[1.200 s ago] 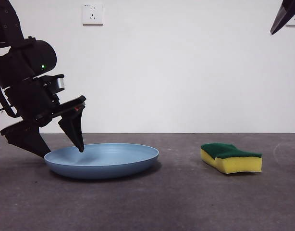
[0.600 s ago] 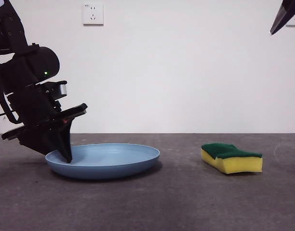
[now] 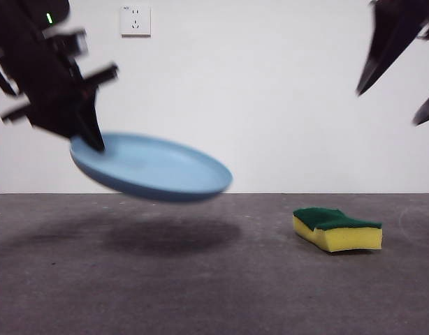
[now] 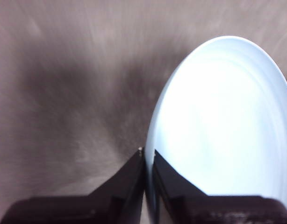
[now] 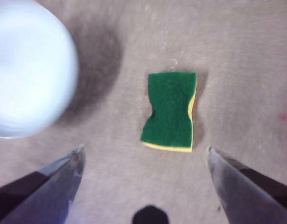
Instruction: Pick up the plate,pick up the cloth,clean the plate with the cloth
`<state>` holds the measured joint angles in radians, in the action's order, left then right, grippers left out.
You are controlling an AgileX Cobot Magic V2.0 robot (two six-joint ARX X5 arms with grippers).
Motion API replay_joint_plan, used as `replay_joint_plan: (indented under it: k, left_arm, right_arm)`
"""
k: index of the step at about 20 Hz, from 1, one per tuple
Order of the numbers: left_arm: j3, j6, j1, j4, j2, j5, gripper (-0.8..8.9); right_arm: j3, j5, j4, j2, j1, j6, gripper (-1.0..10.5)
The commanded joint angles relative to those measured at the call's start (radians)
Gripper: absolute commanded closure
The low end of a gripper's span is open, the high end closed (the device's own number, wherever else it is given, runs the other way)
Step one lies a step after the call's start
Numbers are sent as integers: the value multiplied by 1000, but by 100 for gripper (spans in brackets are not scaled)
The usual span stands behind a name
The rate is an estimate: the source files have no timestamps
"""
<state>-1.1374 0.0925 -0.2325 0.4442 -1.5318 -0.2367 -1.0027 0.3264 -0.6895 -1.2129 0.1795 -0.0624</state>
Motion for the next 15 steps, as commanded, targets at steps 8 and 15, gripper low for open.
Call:
replay_joint_plan:
  k: [8, 15]
  left_arm:
    - [1, -97, -2, 190, 241, 106, 820]
    - [1, -97, -2, 228, 243, 105, 820]
  right_arm:
    - [-234, -209, -13, -415, 139, 113, 510]
    - [-235, -239, 19, -573, 192, 113, 511]
